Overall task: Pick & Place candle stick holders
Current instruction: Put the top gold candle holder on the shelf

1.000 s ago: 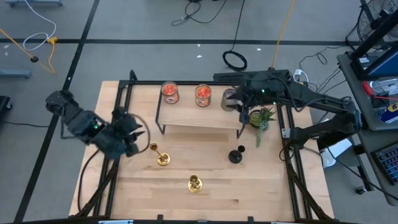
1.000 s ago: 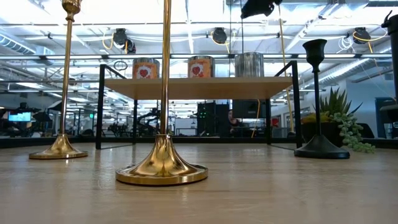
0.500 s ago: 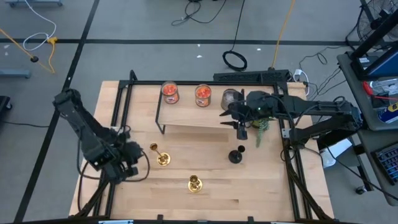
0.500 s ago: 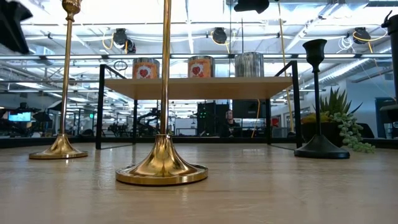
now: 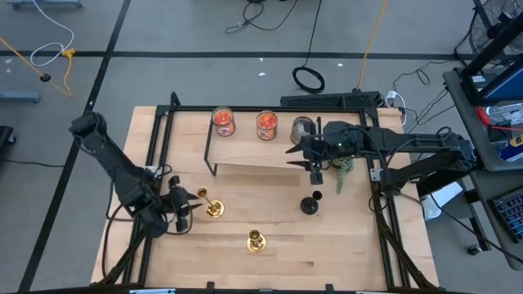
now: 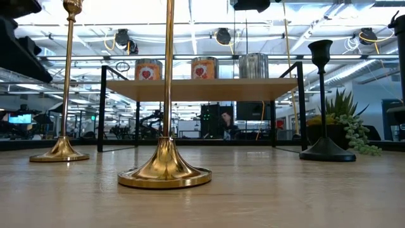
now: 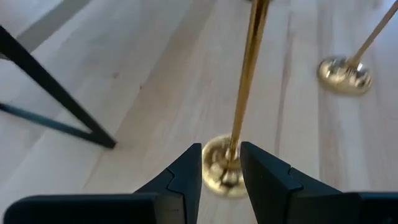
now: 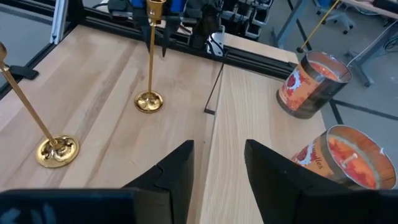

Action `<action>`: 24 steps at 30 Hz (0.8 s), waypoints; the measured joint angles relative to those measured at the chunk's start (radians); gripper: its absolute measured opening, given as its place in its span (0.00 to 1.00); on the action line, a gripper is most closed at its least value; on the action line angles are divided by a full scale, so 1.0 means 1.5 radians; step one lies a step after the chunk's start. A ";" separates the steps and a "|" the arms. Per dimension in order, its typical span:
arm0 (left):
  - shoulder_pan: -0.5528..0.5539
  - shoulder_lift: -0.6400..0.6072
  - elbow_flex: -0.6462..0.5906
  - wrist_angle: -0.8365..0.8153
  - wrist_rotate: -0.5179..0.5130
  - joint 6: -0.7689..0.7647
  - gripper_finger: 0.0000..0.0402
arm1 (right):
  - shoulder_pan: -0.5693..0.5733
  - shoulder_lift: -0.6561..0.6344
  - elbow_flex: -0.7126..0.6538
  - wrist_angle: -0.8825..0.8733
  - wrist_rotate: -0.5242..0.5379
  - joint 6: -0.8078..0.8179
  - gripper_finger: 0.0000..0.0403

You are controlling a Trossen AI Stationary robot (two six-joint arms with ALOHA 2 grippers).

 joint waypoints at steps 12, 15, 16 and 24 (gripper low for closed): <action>0.066 -0.019 -0.145 0.342 -0.007 0.141 0.29 | 0.000 0.005 0.000 0.004 0.000 -0.016 0.35; 0.087 -0.018 -0.145 0.353 0.011 0.139 0.29 | 0.000 0.005 0.000 0.003 0.000 -0.016 0.35; 0.093 -0.018 -0.145 0.362 0.023 0.144 0.29 | 0.000 0.005 0.000 0.004 0.000 -0.016 0.35; 0.122 -0.018 -0.145 0.409 0.045 0.167 0.29 | -0.001 0.005 0.000 0.003 0.000 -0.016 0.35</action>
